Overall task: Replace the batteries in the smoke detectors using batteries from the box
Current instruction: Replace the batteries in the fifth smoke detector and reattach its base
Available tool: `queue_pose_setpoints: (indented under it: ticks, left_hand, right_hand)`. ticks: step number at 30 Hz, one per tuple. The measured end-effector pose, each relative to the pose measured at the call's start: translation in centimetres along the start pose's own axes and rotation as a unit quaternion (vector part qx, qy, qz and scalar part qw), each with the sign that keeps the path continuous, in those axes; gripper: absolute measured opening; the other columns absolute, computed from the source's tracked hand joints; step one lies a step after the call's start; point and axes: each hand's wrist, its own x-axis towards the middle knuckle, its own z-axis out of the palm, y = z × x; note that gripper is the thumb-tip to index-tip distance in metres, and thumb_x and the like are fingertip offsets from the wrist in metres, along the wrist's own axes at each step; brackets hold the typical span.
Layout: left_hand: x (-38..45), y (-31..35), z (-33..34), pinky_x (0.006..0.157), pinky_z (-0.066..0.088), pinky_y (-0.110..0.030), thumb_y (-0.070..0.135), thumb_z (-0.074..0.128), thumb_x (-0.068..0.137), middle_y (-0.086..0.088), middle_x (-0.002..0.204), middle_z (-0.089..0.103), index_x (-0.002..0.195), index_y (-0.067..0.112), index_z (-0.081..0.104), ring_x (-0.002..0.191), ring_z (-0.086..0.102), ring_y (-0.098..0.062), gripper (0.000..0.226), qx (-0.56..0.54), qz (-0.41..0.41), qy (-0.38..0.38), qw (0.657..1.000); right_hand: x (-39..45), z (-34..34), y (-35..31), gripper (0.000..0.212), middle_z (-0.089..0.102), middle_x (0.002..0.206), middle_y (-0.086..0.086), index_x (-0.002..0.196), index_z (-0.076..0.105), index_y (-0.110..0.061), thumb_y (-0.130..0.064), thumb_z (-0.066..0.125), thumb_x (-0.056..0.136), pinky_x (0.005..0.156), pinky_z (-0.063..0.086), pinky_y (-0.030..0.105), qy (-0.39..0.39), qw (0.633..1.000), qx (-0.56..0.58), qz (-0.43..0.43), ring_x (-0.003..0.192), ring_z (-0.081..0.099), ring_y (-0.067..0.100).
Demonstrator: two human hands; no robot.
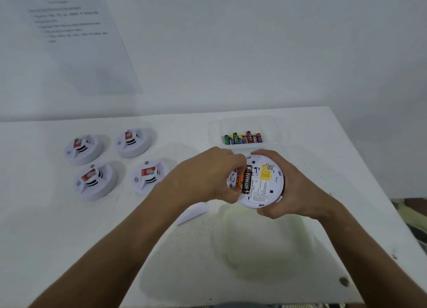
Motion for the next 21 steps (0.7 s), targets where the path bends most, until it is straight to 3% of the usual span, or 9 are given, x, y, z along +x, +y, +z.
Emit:
queue_pose_setpoints:
  ticks: [3, 7, 11, 16, 21]
  left_hand:
    - [0.7, 0.7, 0.7, 0.072, 0.051, -0.032, 0.034, 0.064, 0.086, -0.002, 0.109, 0.063, 0.135, 0.022, 0.042, 0.089, 0.056, -0.017, 0.056, 0.027, 0.026, 0.002, 0.999]
    - [1.2, 0.9, 1.6, 0.078, 0.052, -0.036, 0.033, 0.053, 0.094, -0.005, 0.116, 0.062, 0.151, 0.022, 0.025, 0.092, 0.058, -0.02, 0.064, 0.03, 0.056, 0.039, 0.997]
    - [2.3, 0.7, 2.0, 0.076, 0.052, -0.04, 0.027, 0.048, 0.098, -0.01, 0.107, 0.067, 0.149, 0.017, 0.035, 0.086, 0.061, -0.024, 0.053, -0.008, 0.079, 0.099, 0.992]
    - [2.2, 0.2, 1.4, 0.078, 0.056, -0.038, 0.027, 0.061, 0.085, 0.003, 0.106, 0.07, 0.131, 0.026, 0.055, 0.091, 0.065, -0.014, 0.046, -0.137, 0.078, 0.081, 0.984]
    - [2.0, -0.2, 1.1, 0.082, 0.057, -0.035, 0.026, 0.074, 0.072, 0.009, 0.112, 0.068, 0.132, 0.029, 0.052, 0.099, 0.065, -0.011, 0.064, -0.192, 0.069, 0.047, 0.978]
  right_hand:
    - [-0.5, -1.0, 0.5, 0.091, 0.06, 0.119, -0.012, 0.13, 0.047, -0.022, -0.01, 0.087, 0.048, 0.084, 0.054, 0.021, -0.005, 1.0, 0.003, 0.01, 0.114, 0.06, 0.015]
    - [-1.1, -2.3, 0.9, 0.093, 0.06, 0.118, -0.014, 0.131, 0.046, -0.019, -0.001, 0.083, 0.048, 0.082, 0.054, 0.021, 0.012, 1.0, 0.019, 0.018, 0.113, 0.06, 0.012]
    - [-1.5, -2.3, 0.8, 0.095, 0.061, 0.122, -0.011, 0.135, 0.045, -0.017, -0.006, 0.086, 0.05, 0.086, 0.054, 0.022, -0.007, 1.0, 0.02, 0.02, 0.117, 0.06, 0.016]
    - [-1.4, -2.3, 1.2, 0.094, 0.061, 0.121, -0.009, 0.135, 0.045, -0.015, 0.002, 0.083, 0.051, 0.084, 0.055, 0.024, -0.002, 0.999, 0.032, 0.022, 0.115, 0.061, 0.016]
    - [-1.1, -2.5, 1.4, 0.096, 0.058, 0.128, -0.003, 0.138, 0.043, -0.014, 0.0, 0.085, 0.053, 0.088, 0.054, 0.025, -0.008, 0.999, 0.032, 0.03, 0.121, 0.057, 0.021]
